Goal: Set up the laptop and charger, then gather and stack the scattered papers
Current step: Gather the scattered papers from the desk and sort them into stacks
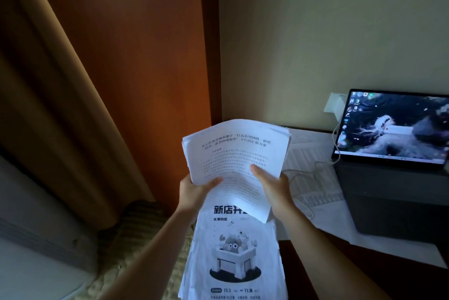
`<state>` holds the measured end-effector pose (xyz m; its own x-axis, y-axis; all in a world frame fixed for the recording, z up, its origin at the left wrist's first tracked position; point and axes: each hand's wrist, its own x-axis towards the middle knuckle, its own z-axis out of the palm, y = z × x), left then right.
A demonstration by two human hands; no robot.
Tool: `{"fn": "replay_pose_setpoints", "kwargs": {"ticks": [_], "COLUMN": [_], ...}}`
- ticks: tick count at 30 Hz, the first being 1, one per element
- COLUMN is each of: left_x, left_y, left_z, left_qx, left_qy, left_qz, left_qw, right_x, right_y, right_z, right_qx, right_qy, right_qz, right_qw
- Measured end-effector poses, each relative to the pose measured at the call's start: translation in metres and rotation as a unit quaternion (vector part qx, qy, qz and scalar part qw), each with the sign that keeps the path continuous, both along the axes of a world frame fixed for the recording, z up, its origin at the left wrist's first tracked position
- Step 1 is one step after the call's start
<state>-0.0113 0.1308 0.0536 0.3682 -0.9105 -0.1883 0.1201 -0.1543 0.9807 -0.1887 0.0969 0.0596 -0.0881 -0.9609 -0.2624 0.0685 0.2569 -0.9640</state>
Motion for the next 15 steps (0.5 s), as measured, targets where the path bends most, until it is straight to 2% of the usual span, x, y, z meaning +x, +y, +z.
{"fn": "replay_pose_setpoints", "kwargs": {"ticks": [5,8,11,15], "left_x": [-0.002,-0.001,-0.005,-0.011], "left_y": [-0.006,-0.012,-0.017,-0.025], "left_z": [0.014,0.04,0.067,0.093], "left_qx": [-0.016,-0.055,-0.119,-0.187], "left_qy": [0.02,0.012,-0.01,-0.111], "left_qz": [0.026,0.032,0.043,0.092], "left_qw": [0.999,0.998,0.992,0.972], "right_x": [0.005,0.009,0.018,0.023], "right_y": [-0.011,-0.022,-0.029,-0.037], "right_z": [0.026,0.061,0.088,0.099], "right_qx": [-0.043,-0.105,-0.158,-0.184], "right_qy": [-0.008,-0.02,0.029,0.053], "right_qz": [-0.017,-0.081,-0.159,-0.228], "right_qw": [0.999,0.991,0.974,0.955]}}
